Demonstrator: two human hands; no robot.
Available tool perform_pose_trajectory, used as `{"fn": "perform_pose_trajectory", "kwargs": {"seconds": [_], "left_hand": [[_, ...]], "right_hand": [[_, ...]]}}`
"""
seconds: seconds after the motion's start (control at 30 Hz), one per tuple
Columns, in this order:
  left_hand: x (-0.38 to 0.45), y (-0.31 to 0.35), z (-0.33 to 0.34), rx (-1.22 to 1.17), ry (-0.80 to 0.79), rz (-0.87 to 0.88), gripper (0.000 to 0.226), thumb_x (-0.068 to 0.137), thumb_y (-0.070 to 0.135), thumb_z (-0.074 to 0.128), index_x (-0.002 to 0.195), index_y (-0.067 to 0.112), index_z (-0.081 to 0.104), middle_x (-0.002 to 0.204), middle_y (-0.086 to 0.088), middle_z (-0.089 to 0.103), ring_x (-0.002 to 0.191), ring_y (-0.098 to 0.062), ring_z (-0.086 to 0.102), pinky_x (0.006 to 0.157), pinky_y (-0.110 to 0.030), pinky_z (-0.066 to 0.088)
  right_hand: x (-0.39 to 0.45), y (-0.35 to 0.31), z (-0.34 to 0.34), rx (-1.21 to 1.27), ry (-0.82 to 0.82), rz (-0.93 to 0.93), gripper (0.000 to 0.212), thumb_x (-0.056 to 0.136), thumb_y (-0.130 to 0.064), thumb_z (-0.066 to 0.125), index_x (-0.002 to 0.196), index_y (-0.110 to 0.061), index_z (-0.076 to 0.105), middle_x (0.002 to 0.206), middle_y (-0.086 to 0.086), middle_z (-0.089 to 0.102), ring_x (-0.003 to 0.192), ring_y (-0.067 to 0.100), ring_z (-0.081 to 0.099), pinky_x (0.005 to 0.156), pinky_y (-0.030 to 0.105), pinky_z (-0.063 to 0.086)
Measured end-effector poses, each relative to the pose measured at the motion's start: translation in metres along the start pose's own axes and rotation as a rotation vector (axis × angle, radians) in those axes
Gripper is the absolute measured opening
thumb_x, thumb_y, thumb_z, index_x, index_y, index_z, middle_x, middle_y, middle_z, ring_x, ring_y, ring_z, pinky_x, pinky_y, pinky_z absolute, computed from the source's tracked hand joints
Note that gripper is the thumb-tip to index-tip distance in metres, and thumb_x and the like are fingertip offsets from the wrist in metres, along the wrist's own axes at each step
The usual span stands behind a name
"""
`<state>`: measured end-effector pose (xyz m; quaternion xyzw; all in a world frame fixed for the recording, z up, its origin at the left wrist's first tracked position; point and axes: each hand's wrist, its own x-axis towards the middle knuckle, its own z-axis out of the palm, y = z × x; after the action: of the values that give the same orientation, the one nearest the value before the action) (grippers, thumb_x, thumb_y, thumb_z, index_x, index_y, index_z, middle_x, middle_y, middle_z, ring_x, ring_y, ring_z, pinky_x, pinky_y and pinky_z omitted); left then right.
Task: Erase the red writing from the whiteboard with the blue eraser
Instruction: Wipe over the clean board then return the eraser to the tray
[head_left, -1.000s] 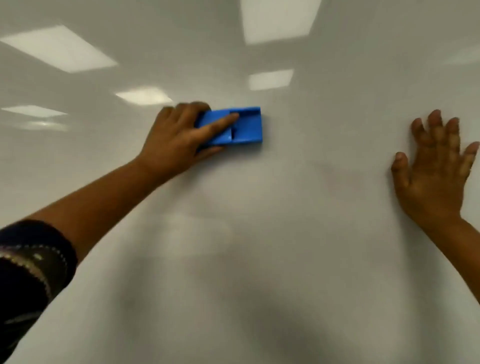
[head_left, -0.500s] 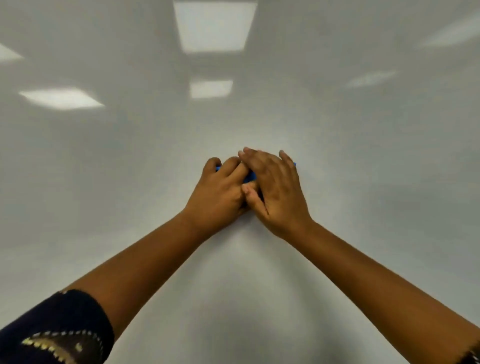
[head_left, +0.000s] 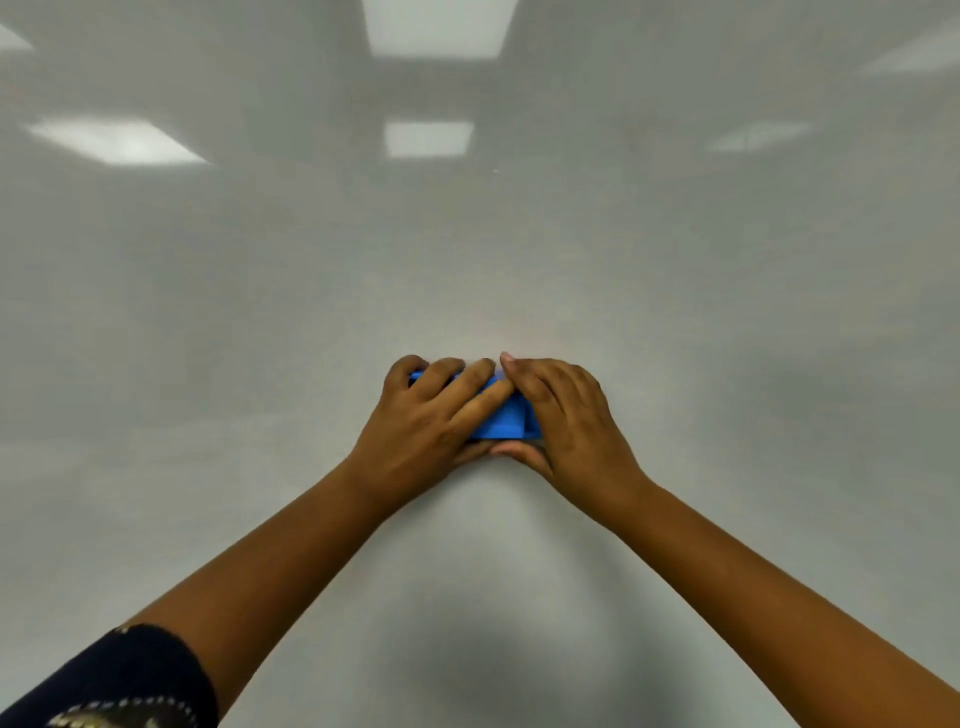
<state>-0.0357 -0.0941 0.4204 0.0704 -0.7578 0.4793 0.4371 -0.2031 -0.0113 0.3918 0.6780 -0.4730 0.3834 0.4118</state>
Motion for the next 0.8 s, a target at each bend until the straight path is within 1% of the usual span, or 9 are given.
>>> {"fn": "perform_pose_trajectory", "kwargs": {"seconds": [0.07,0.13,0.2,0.27,0.37,0.53,0.63,0.73,0.8], "left_hand": [[-0.012,0.01,0.001,-0.052,0.023,-0.032,0.049,0.09,0.048,0.043,0.121,0.011,0.046,0.113,-0.007,0.067,0.101,-0.024,0.058,0.084,-0.039,0.033],[-0.026,0.021,0.003,-0.065,0.019,-0.049,0.047,0.088,0.045,0.047,0.12,0.009,0.047,0.113,-0.008,0.067,0.1,-0.025,0.063,0.086,-0.038,0.034],[-0.042,0.034,0.004,-0.079,0.003,-0.071,0.047,0.087,0.043,0.049,0.12,0.009,0.046,0.113,-0.008,0.067,0.1,-0.025,0.065,0.088,-0.039,0.034],[-0.055,0.046,0.006,-0.11,-0.006,-0.11,0.049,0.086,0.043,0.049,0.121,0.009,0.046,0.113,-0.009,0.067,0.105,-0.025,0.06,0.091,-0.038,0.033],[-0.075,0.062,0.006,-0.165,-0.015,-0.159,0.047,0.087,0.042,0.048,0.121,0.009,0.046,0.114,-0.011,0.067,0.109,-0.022,0.049,0.091,-0.037,0.033],[-0.122,0.097,0.009,-0.235,-0.079,-0.164,0.039,0.096,0.039,0.038,0.12,0.01,0.046,0.109,-0.009,0.069,0.11,-0.02,0.048,0.092,-0.036,0.034],[-0.154,0.116,0.01,-0.267,-0.123,-0.158,0.036,0.094,0.035,0.042,0.12,0.01,0.047,0.108,-0.007,0.07,0.11,-0.019,0.048,0.092,-0.035,0.035],[-0.184,0.133,0.01,-0.315,-0.167,-0.194,0.033,0.1,0.034,0.031,0.117,0.011,0.048,0.107,-0.005,0.071,0.107,-0.018,0.053,0.091,-0.035,0.036],[-0.204,0.145,0.01,-0.331,-0.202,-0.205,0.033,0.101,0.034,0.03,0.116,0.011,0.049,0.105,-0.004,0.071,0.105,-0.018,0.056,0.09,-0.034,0.037]], "right_hand": [[-0.012,-0.003,0.004,-0.023,-0.037,-0.002,0.067,0.085,-0.042,0.054,0.138,-0.012,0.028,0.129,0.011,0.054,0.119,0.019,0.04,0.105,0.035,0.033],[-0.027,-0.006,0.009,-0.01,-0.065,-0.009,0.073,0.079,-0.027,0.07,0.137,-0.011,0.028,0.13,0.01,0.051,0.12,0.018,0.037,0.107,0.033,0.03],[-0.041,-0.009,0.016,0.013,-0.085,-0.013,0.079,0.074,-0.017,0.076,0.137,-0.012,0.028,0.134,0.004,0.041,0.122,0.017,0.036,0.11,0.03,0.024],[-0.056,-0.015,0.023,0.02,-0.1,-0.008,0.079,0.073,-0.013,0.076,0.137,-0.013,0.029,0.135,0.0,0.034,0.124,0.016,0.035,0.112,0.033,0.022],[-0.078,-0.025,0.032,0.034,-0.124,0.011,0.078,0.072,-0.012,0.076,0.136,-0.013,0.031,0.134,0.0,0.035,0.124,0.016,0.036,0.113,0.035,0.018],[-0.127,-0.044,0.047,0.042,-0.191,0.039,0.079,0.067,-0.012,0.08,0.132,-0.015,0.036,0.132,0.0,0.038,0.123,0.015,0.038,0.113,0.034,0.014],[-0.155,-0.055,0.057,0.075,-0.231,0.044,0.08,0.065,-0.015,0.082,0.131,-0.017,0.038,0.131,-0.001,0.04,0.122,0.014,0.04,0.112,0.031,0.024],[-0.182,-0.072,0.068,0.096,-0.284,0.073,0.082,0.059,-0.017,0.085,0.129,-0.019,0.042,0.125,0.0,0.043,0.116,0.015,0.044,0.1,0.028,0.04],[-0.199,-0.081,0.075,0.126,-0.355,0.093,0.085,0.056,-0.019,0.087,0.128,-0.021,0.043,0.123,0.0,0.043,0.114,0.015,0.044,0.093,0.028,0.046]]}}
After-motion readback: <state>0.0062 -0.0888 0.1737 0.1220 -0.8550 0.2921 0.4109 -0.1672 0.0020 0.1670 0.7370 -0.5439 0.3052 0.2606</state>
